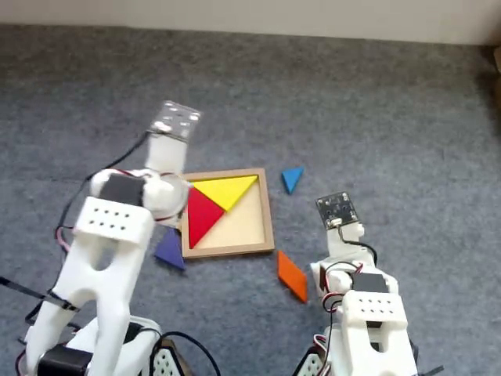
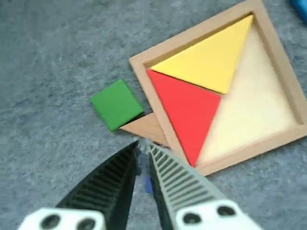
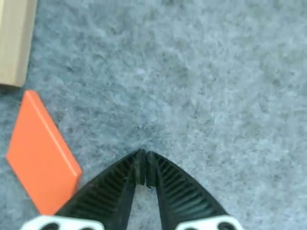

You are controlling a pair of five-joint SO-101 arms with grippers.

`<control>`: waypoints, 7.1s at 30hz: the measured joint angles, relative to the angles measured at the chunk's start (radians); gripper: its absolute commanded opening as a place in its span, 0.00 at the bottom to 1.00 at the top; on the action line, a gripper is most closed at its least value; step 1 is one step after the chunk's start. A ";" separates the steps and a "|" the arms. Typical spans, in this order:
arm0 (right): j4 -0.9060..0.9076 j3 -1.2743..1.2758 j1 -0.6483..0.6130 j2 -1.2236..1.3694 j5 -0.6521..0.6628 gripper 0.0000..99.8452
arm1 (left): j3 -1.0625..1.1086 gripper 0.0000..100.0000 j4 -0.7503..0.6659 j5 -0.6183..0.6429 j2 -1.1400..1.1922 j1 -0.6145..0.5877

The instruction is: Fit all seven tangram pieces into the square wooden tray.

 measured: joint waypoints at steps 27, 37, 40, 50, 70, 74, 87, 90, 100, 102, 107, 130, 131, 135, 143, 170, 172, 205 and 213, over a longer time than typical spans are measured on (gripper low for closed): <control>0.000 0.000 0.000 0.000 0.000 0.02 | -0.450 0.25 -0.055 0.103 0.864 -0.219; 0.000 0.000 0.000 0.000 0.000 0.02 | -0.612 0.23 0.074 0.132 0.991 -0.216; 0.000 0.000 0.000 0.000 0.000 0.02 | -0.646 0.18 0.100 0.132 1.013 -0.216; 0.000 0.000 0.000 0.000 0.000 0.02 | -0.661 0.14 0.106 0.132 1.019 -0.209; 0.000 0.000 0.000 0.000 0.000 0.02 | -0.658 0.20 0.239 0.072 0.813 -0.107; 0.000 0.000 0.000 0.000 0.000 0.02 | -0.658 0.28 0.239 0.072 0.813 -0.149; 0.000 0.000 0.000 0.000 0.000 0.02 | -0.674 0.17 0.189 0.068 1.036 -0.229; 0.000 0.000 0.000 0.000 0.000 0.02 | -0.732 0.12 0.213 0.063 1.083 -0.209; 0.000 0.000 0.002 0.000 0.000 0.02 | -0.773 0.06 0.230 0.058 1.083 -0.124; 0.000 0.000 0.002 0.000 0.000 0.02 | -0.775 0.06 0.222 0.057 1.043 -0.114; 0.000 0.000 0.002 0.000 0.000 0.02 | -0.773 0.06 0.252 0.060 0.976 -0.077; 0.000 0.000 0.002 0.000 0.000 0.02 | -0.770 0.06 0.238 0.063 0.971 0.037; 0.000 0.000 0.002 0.000 0.000 0.02 | -0.770 0.06 0.230 0.063 0.971 0.038; 0.000 0.000 0.002 0.000 0.000 0.02 | -0.767 0.06 0.213 0.063 0.971 0.038; 0.000 0.000 0.002 0.000 0.000 0.02 | -0.767 0.01 0.210 0.063 0.971 0.038; -0.035 0.003 0.048 0.006 -0.002 0.02 | -0.457 0.04 0.175 0.058 0.663 0.423; -0.035 0.003 0.048 0.005 -0.002 0.02 | -0.448 0.10 0.158 0.058 0.663 0.436; -0.035 0.003 0.048 0.005 -0.002 0.02 | -0.451 0.22 0.112 0.094 0.657 0.199; -0.035 0.003 0.048 0.005 -0.002 0.02 | -0.451 0.22 0.157 0.012 0.591 0.058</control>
